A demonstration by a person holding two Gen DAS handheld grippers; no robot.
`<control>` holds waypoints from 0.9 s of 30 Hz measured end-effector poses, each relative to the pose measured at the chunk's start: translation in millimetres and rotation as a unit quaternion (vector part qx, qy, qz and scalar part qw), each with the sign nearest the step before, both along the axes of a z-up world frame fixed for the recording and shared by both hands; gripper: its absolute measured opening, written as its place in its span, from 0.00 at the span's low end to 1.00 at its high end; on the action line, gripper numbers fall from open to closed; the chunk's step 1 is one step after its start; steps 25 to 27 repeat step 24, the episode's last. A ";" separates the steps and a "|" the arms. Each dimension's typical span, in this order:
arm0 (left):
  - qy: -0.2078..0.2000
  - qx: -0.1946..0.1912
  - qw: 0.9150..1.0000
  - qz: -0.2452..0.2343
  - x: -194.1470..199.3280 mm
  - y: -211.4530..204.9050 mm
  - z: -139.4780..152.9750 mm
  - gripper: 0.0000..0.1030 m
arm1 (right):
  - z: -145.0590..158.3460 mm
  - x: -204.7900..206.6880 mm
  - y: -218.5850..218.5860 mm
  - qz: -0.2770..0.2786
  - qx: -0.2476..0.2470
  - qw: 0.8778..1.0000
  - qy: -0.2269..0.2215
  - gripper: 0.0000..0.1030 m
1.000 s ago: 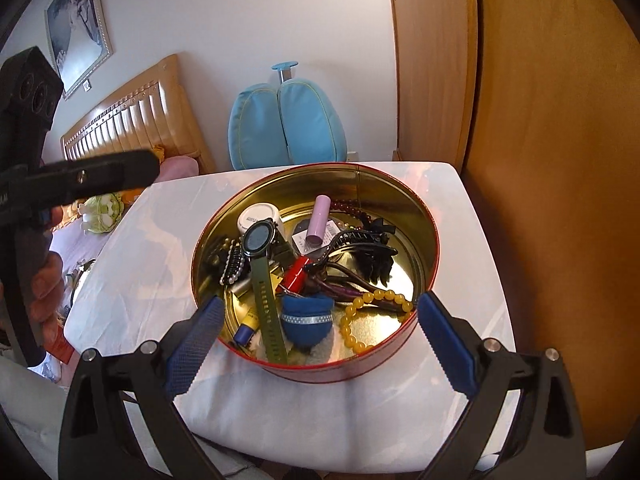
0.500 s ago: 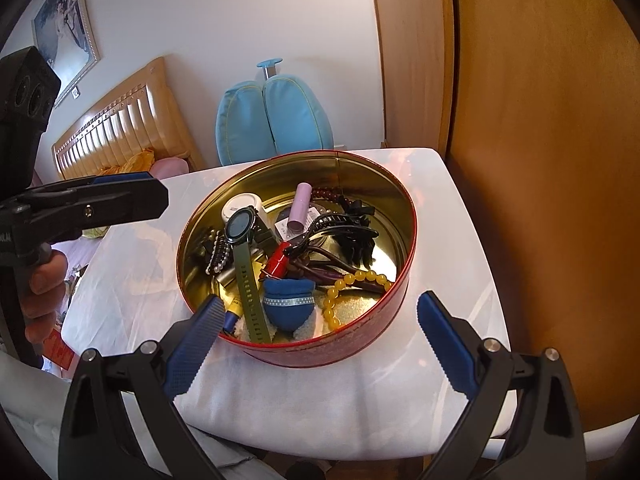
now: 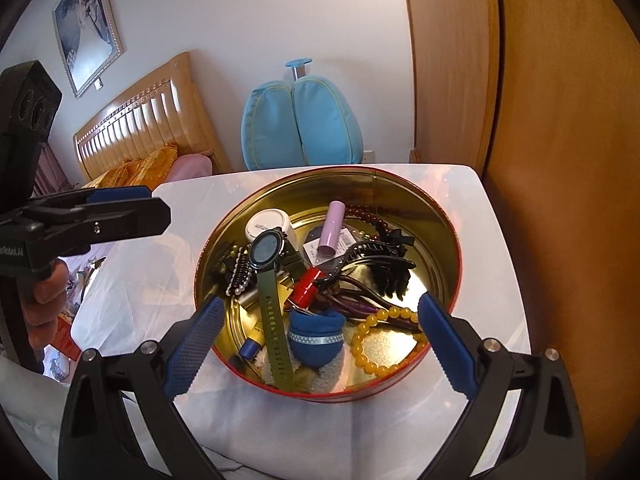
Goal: Organize jewelry
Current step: 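Withdraw the right tool from the tin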
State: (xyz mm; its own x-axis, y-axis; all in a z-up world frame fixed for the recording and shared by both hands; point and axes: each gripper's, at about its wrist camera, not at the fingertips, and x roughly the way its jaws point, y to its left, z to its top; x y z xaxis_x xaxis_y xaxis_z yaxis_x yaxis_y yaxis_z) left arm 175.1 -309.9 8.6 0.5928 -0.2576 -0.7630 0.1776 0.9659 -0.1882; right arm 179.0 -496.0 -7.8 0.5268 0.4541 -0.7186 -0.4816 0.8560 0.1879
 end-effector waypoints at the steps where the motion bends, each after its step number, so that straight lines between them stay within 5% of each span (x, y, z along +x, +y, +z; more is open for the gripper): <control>1: 0.006 0.004 1.000 0.013 -3.4 5.2 -2.5 0.89 | -0.9 2.3 3.8 0.007 0.004 1.000 0.002 0.95; 15: 0.049 0.020 0.980 0.193 -64.1 115.0 -17.7 0.89 | -1.1 22.3 82.0 0.063 0.053 0.997 0.014 0.95; 22: 0.053 -0.035 0.979 0.194 -56.1 176.5 -33.1 0.89 | 9.8 7.8 125.6 0.043 0.019 0.999 -0.014 0.95; 27: 0.062 -0.039 0.982 0.173 -48.9 194.2 -40.3 0.89 | 9.0 4.1 138.8 0.015 0.013 1.000 -0.008 0.95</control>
